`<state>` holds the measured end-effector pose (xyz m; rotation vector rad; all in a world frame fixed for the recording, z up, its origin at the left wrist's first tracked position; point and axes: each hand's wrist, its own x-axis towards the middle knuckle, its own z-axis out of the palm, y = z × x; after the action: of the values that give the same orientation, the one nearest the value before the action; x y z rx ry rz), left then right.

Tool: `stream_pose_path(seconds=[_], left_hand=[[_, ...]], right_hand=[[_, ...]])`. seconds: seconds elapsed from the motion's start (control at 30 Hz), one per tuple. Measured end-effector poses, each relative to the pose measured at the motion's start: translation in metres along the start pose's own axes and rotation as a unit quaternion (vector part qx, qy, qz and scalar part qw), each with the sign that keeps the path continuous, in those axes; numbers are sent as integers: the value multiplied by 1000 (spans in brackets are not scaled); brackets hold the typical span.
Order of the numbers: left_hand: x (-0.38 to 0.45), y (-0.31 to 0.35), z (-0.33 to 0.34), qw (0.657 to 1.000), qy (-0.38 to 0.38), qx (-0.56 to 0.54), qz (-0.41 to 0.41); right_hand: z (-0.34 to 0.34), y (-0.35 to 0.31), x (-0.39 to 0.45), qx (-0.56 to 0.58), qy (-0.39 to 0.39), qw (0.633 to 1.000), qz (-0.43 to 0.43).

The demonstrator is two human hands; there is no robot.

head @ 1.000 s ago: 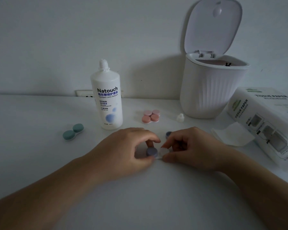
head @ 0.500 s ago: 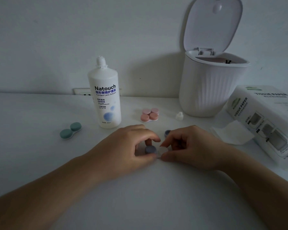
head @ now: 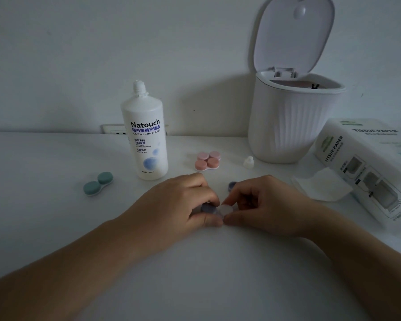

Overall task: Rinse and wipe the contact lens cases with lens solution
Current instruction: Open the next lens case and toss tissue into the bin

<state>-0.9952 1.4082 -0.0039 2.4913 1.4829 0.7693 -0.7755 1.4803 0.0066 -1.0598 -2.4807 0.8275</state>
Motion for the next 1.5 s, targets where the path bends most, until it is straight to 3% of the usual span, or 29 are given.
stream_pose_path(seconds=[0.23, 0.67, 0.87, 1.13, 1.33, 1.5], left_hand=[[-6, 0, 3, 995, 14, -77, -60], [-1, -2, 3, 991, 83, -95, -35], [3, -15, 3, 962, 162, -162, -146], [3, -26, 4, 970, 99, -74, -210], [3, -17, 0, 972, 70, 63, -215], [0, -11, -4, 985, 99, -30, -136]], right_hand=[[-2, -1, -1, -6, -4, 1000, -1], [-2, 0, 0, 1, -6, 1000, -7], [-2, 1, 0, -16, -5, 1000, -8], [-3, 2, 0, -6, -12, 1000, 0], [-3, 2, 0, -3, -19, 1000, 6], [-2, 1, -1, -10, -10, 1000, 1]])
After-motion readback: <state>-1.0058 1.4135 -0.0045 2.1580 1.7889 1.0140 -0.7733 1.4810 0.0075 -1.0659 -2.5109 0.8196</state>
